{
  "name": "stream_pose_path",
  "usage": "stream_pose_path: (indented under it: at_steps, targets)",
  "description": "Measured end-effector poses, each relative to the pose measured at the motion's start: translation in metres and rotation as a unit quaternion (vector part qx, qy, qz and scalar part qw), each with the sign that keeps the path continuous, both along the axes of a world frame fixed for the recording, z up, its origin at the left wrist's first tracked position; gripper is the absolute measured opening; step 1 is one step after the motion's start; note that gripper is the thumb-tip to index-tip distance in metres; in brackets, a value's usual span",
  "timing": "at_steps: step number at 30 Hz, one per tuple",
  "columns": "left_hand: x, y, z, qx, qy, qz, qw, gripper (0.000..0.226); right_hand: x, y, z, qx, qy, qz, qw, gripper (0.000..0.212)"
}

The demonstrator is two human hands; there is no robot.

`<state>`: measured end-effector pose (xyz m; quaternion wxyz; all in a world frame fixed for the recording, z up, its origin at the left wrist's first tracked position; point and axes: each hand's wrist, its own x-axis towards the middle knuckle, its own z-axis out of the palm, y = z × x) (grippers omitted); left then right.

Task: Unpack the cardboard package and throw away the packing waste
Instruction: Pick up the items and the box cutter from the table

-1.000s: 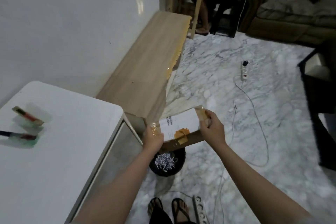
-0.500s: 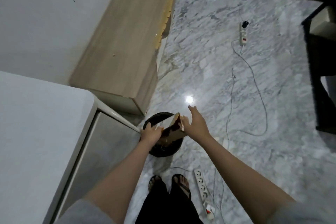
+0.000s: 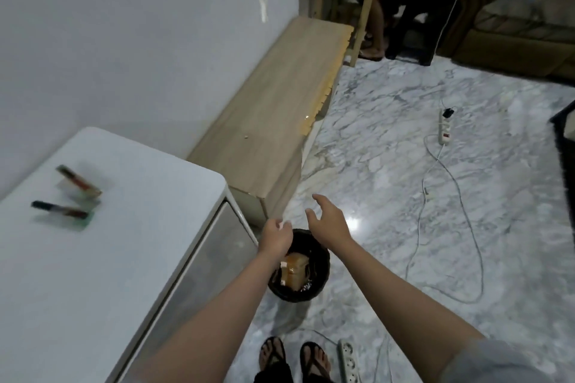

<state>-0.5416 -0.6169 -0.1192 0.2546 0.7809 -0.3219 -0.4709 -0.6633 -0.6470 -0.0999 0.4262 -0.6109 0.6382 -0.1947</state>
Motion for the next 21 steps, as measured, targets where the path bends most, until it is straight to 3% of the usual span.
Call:
stream_pose_path:
  at_steps: [9, 21]
  targets:
    - [0.073, 0.034, 0.125, -0.226, -0.057, 0.124, 0.965, 0.022, 0.095, -0.004, 0.090, -0.144, -0.049, 0.109, 0.982, 0.044]
    - [0.249, 0.184, 0.170, -0.280, -0.176, 0.339, 0.881, 0.022, 0.290, 0.080, 0.132, -0.215, -0.147, 0.292, 0.920, 0.023]
